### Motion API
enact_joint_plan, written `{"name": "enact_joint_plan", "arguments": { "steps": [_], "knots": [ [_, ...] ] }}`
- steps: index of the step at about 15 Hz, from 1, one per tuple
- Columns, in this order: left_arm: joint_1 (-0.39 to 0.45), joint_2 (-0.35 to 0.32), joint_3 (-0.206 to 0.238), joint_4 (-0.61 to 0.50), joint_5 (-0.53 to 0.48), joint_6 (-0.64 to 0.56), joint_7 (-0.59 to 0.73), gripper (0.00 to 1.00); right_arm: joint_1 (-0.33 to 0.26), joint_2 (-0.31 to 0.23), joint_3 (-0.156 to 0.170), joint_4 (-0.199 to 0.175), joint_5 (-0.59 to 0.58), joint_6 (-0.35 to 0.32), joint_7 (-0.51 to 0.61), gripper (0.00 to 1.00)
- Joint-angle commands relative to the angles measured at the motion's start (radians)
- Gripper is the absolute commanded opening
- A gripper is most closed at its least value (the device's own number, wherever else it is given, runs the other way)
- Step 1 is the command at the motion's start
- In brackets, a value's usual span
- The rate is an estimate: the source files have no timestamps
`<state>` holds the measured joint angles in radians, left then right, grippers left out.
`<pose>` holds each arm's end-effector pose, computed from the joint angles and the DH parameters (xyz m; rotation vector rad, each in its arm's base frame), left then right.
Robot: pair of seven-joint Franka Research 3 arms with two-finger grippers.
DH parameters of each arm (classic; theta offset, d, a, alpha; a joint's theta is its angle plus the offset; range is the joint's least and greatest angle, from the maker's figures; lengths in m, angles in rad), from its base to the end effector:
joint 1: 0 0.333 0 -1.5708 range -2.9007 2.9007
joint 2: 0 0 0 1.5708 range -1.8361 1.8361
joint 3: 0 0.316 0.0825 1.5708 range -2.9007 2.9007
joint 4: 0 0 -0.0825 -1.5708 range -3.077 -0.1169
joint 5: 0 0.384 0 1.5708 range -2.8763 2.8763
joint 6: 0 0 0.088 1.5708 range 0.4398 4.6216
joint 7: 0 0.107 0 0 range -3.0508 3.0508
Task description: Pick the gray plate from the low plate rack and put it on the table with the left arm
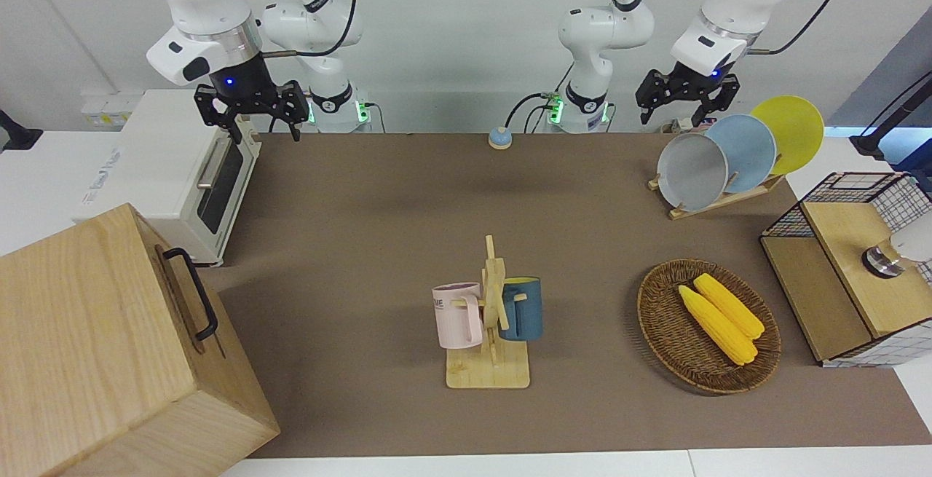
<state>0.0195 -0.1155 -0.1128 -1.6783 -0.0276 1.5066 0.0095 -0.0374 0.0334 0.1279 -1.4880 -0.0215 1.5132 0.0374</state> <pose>0.5081 -0.0541 0.6298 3.1239 -0.1605 -0.0899 0.5575 0.0468 0.6399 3.1228 0.0810 -0.0106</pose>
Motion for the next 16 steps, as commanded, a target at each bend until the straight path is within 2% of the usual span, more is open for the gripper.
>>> {"name": "enact_joint_plan", "arguments": {
  "steps": [1,16],
  "knots": [
    [-0.015,-0.003,0.03,-0.001,-0.005,0.007,0.041,1.0,-0.022,0.01,0.021,0.021,-0.003,-0.016,0.015,0.983],
    [-0.004,0.007,0.03,-0.009,0.0,0.007,0.043,1.0,-0.022,0.01,0.021,0.02,-0.003,-0.016,0.013,0.983]
  ]
}}
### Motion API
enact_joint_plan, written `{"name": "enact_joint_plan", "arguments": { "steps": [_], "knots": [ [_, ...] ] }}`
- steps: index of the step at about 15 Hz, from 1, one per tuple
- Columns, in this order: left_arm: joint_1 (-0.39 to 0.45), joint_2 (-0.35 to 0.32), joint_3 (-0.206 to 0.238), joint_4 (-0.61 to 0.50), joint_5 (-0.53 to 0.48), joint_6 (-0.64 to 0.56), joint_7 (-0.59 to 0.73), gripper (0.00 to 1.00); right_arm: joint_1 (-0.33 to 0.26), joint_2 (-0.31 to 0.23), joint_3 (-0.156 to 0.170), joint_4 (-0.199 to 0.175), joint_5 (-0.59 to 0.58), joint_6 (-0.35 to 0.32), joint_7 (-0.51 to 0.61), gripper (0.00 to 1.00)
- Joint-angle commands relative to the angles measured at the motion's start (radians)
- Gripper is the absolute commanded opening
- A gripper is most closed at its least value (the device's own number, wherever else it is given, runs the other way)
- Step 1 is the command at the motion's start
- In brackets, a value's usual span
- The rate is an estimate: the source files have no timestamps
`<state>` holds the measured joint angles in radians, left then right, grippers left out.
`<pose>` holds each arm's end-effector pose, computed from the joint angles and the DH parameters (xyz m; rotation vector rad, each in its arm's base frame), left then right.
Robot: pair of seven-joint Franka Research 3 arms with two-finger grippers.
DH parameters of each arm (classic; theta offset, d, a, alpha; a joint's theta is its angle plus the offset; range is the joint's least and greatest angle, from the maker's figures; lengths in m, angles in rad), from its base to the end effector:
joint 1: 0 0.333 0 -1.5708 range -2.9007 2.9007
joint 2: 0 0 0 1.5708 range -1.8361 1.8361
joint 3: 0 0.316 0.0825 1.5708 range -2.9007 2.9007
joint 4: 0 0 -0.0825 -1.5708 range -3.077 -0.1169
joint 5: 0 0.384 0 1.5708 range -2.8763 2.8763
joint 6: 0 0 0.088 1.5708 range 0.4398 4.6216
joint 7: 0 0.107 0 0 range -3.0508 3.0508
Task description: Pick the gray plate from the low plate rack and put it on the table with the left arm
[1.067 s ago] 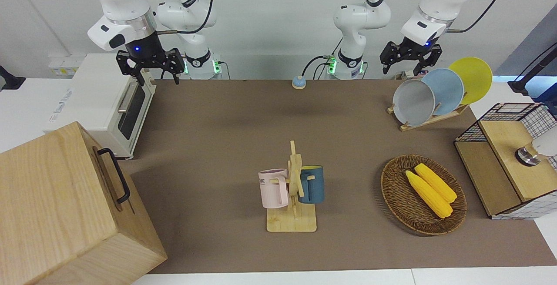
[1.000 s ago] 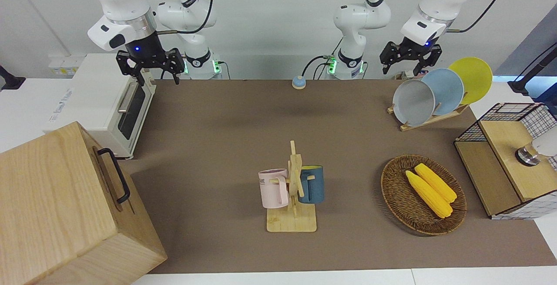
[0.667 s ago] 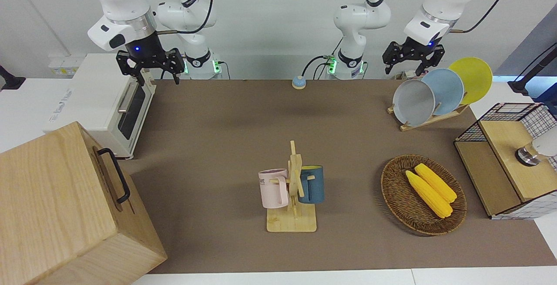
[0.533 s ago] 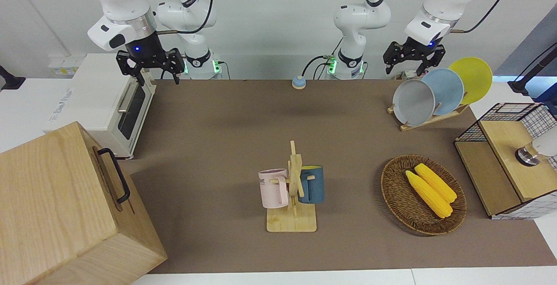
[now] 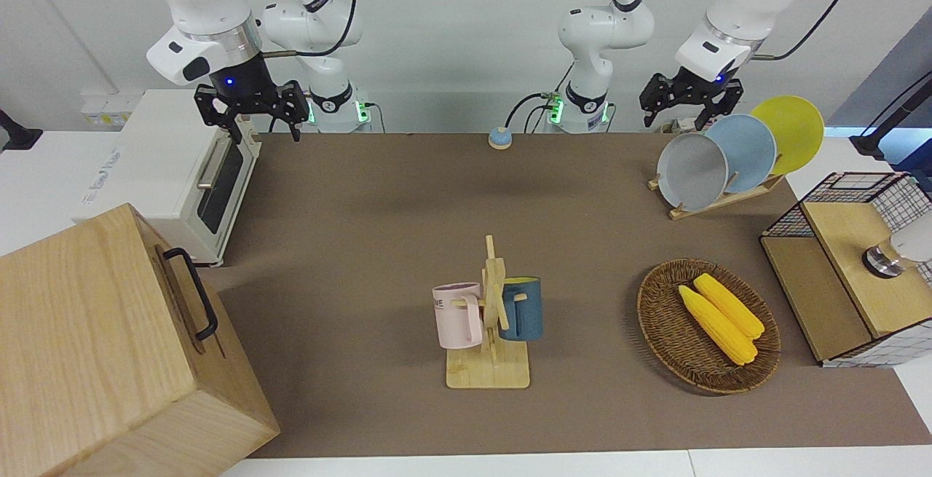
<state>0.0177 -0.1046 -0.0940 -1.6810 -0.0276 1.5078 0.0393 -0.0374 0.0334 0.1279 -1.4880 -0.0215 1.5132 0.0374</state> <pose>0.5122 -0.0449 0.6232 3.1180 -0.1803 -0.1084 0.5575 0.0468 0.6399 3.1228 0.0810 -0.0106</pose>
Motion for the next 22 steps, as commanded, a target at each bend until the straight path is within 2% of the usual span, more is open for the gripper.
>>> {"name": "enact_joint_plan", "arguments": {
  "steps": [1,7,10,14,17,22],
  "knots": [
    [-0.002,-0.004,0.013,-0.006,0.006,0.005,0.013,1.0,-0.021,0.01,0.021,0.021,-0.003,-0.016,0.013,0.983],
    [0.001,-0.004,0.033,-0.014,0.041,0.002,0.051,1.0,-0.022,0.01,0.021,0.02,-0.003,-0.016,0.013,0.983],
    [0.002,-0.003,0.068,-0.016,0.043,0.0,0.111,1.0,-0.022,0.01,0.021,0.021,-0.003,-0.016,0.013,0.983],
    [0.001,-0.001,0.138,-0.026,0.067,0.002,0.198,1.0,-0.022,0.01,0.021,0.02,-0.003,-0.016,0.013,0.983],
    [0.002,0.0,0.164,-0.038,0.09,0.003,0.217,0.99,-0.022,0.01,0.021,0.021,-0.003,-0.016,0.013,0.983],
    [0.004,0.017,0.174,-0.06,0.138,0.032,0.243,0.99,-0.022,0.01,0.021,0.021,-0.003,-0.016,0.013,0.983]
  ]
}}
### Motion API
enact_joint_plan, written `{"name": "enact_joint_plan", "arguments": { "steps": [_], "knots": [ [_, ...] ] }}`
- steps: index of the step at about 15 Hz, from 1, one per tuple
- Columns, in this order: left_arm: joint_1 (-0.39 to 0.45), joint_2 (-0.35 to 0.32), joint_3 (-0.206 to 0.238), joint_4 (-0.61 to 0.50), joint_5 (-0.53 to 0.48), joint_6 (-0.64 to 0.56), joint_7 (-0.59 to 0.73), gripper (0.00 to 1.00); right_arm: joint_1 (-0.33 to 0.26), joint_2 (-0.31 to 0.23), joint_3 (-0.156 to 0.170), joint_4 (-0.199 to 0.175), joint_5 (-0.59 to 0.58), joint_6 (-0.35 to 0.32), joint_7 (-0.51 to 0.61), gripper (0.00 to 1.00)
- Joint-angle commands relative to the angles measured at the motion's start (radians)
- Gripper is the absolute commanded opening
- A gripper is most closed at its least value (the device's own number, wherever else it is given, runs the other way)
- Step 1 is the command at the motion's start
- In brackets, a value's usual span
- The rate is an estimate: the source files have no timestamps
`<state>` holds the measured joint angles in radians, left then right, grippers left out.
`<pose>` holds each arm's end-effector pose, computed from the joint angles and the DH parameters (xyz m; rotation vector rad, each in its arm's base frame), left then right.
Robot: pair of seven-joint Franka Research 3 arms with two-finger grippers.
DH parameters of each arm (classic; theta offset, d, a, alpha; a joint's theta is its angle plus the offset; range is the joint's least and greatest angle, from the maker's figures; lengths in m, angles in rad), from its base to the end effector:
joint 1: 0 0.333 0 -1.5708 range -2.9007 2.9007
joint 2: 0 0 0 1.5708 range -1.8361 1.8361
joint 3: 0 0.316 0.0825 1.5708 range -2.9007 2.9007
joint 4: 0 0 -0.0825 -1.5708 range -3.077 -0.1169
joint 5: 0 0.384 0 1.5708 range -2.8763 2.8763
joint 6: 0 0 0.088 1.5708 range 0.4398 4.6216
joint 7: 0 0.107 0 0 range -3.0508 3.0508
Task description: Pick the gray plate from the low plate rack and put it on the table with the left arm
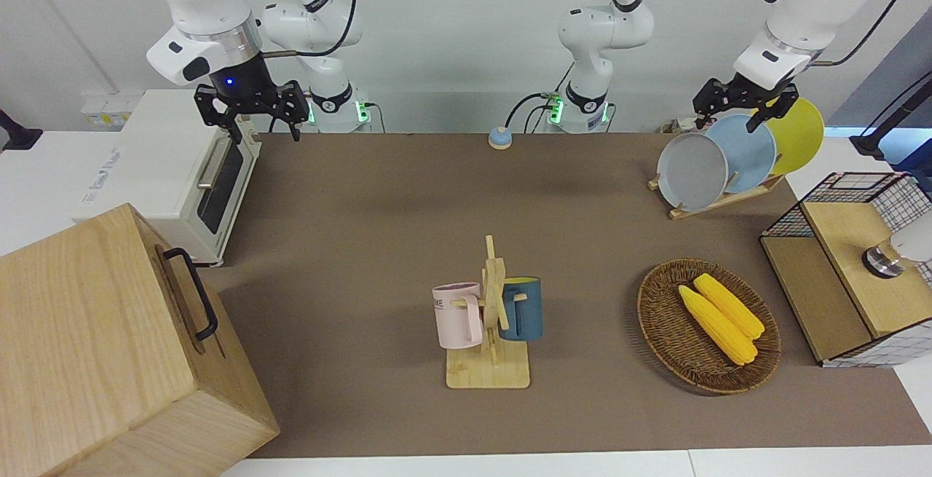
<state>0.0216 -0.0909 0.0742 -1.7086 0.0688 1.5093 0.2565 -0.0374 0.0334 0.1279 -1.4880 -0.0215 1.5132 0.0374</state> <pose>0.5136 0.0588 0.6038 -3.0841 0.2486 0.1825 0.5575 0.0468 0.6399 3.1228 0.0810 -0.0106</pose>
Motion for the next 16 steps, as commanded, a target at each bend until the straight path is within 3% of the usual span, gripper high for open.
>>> {"name": "enact_joint_plan", "arguments": {
  "steps": [1,11,16],
  "knots": [
    [0.001,0.005,0.018,-0.039,0.042,0.037,0.026,0.99,-0.022,0.01,0.021,0.02,-0.003,-0.016,0.013,0.983],
    [0.043,0.011,0.045,-0.158,0.049,0.149,0.069,0.99,-0.022,0.01,0.021,0.021,-0.003,-0.016,0.013,0.983],
    [0.047,0.014,0.045,-0.201,0.111,0.18,0.069,0.99,-0.022,0.01,0.021,0.02,-0.003,-0.016,0.013,0.983]
  ]
}}
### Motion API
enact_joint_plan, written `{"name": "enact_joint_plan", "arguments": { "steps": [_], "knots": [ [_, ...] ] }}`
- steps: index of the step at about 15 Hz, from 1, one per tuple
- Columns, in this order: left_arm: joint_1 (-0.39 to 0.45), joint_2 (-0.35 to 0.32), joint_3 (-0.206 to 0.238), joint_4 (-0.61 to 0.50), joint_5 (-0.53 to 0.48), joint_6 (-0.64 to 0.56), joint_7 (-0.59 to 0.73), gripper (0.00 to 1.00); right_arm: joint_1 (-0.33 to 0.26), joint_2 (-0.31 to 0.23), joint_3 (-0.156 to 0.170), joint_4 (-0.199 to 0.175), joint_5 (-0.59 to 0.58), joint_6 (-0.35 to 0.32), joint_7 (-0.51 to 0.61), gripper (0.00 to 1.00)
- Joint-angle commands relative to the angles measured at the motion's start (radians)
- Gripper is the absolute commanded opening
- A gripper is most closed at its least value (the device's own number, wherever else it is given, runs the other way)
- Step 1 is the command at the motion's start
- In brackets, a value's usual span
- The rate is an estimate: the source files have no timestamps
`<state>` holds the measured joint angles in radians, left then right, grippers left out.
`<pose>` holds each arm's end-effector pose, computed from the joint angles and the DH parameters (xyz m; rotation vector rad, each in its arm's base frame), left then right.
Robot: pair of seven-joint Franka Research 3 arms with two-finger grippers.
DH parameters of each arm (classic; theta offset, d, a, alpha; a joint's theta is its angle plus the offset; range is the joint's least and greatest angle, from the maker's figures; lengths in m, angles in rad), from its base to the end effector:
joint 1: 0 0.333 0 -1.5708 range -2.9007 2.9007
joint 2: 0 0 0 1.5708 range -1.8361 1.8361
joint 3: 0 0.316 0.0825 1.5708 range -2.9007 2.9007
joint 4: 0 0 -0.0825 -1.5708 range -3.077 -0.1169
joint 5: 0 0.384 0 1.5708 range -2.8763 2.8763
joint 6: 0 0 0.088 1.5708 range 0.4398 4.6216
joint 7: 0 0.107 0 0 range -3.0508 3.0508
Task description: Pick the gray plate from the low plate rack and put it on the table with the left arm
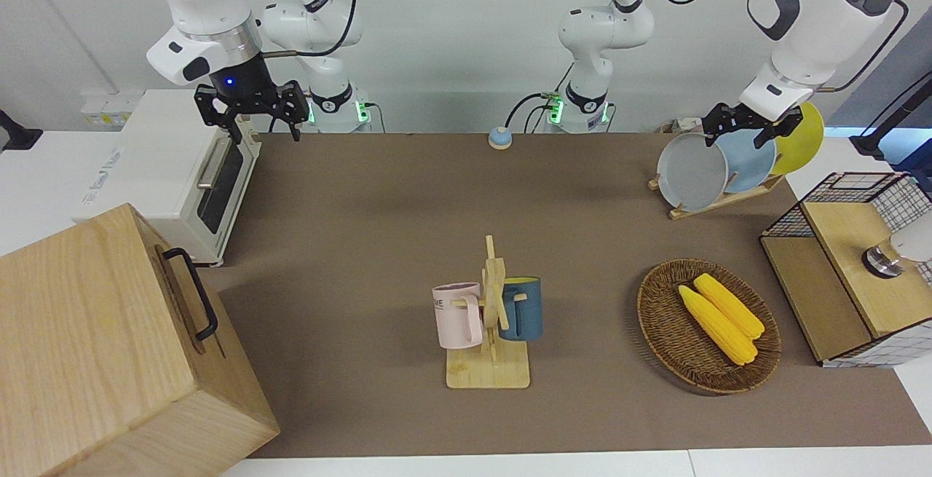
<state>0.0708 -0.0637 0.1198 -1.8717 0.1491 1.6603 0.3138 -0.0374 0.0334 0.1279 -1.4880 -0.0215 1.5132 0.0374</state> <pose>0.5139 0.1155 0.5255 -3.0229 0.2247 0.2706 0.5575 0.0468 0.6399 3.1228 0.0810 -0.0106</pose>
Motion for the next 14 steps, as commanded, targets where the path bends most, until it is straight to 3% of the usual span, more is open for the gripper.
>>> {"name": "enact_joint_plan", "arguments": {
  "steps": [1,14],
  "knots": [
    [-0.002,-0.013,0.0,-0.046,0.032,0.029,0.011,0.99,-0.022,0.01,0.021,0.021,-0.003,-0.016,0.013,0.983],
    [0.001,-0.012,-0.002,-0.167,0.076,0.093,-0.009,0.99,-0.022,0.01,0.021,0.021,-0.003,-0.016,0.013,0.983]
  ]
}}
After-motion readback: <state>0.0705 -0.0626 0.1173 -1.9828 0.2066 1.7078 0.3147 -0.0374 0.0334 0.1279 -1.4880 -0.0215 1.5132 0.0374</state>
